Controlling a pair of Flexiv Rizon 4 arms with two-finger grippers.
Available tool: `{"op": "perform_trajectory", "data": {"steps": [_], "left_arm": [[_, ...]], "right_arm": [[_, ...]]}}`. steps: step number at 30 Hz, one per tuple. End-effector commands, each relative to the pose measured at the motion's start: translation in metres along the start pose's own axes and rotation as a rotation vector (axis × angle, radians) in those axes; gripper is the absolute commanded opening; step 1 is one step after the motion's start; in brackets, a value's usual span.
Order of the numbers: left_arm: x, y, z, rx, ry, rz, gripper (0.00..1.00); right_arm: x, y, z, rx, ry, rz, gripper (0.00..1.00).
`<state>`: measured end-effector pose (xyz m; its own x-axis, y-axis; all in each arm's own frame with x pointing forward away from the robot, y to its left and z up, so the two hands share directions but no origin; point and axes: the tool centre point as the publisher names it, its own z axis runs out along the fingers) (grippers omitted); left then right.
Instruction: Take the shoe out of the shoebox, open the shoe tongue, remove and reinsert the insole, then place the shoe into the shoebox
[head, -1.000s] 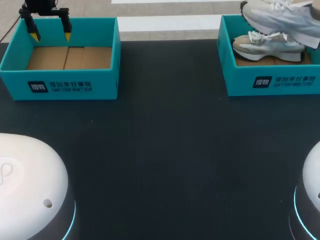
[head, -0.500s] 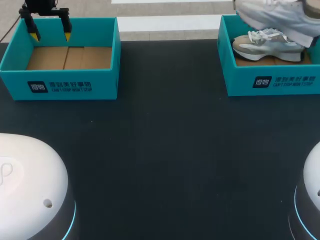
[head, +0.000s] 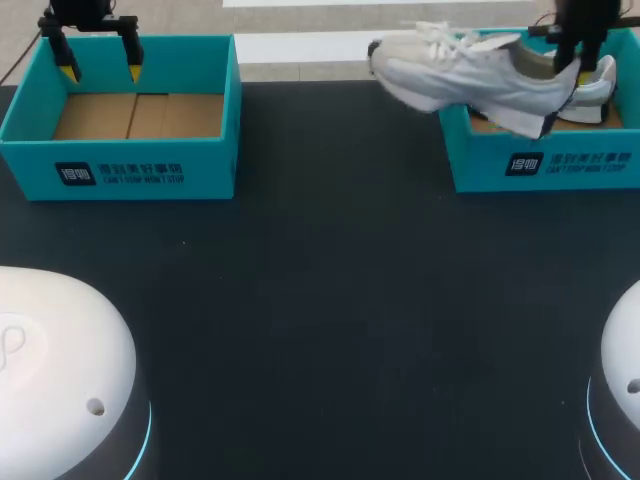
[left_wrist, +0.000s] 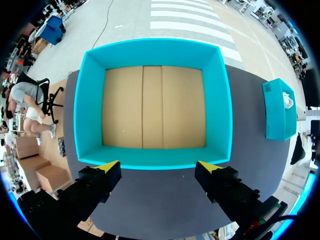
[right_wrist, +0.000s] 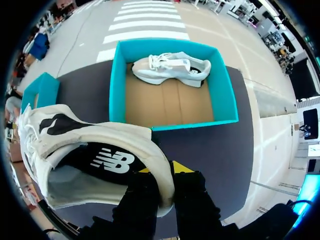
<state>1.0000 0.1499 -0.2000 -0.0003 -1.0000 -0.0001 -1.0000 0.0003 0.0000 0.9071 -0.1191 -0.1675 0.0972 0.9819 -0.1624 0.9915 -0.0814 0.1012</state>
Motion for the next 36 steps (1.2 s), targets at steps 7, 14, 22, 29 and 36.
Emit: {"op": "perform_trajectory", "data": {"steps": [7,14,22,29,36], "left_arm": [[0.0,0.0,0.0,0.0,0.0,0.0,1.0],[0.0,0.0,0.0,0.0,0.0,0.0,1.0],[0.0,0.0,0.0,0.0,0.0,0.0,1.0],[0.0,0.0,0.0,0.0,0.0,0.0,1.0],[0.0,0.0,0.0,0.0,0.0,0.0,1.0]], "right_arm": [[0.084,-0.073,-0.001,-0.014,-0.039,-0.048,0.0],[0.128,-0.121,-0.003,-0.001,0.025,-0.058,0.0],[0.161,-0.164,0.006,0.044,0.07,-0.07,0.0],[0.163,-0.168,0.006,0.043,0.073,-0.052,0.0],[0.163,-0.168,0.006,0.043,0.073,-0.052,0.0]]}}
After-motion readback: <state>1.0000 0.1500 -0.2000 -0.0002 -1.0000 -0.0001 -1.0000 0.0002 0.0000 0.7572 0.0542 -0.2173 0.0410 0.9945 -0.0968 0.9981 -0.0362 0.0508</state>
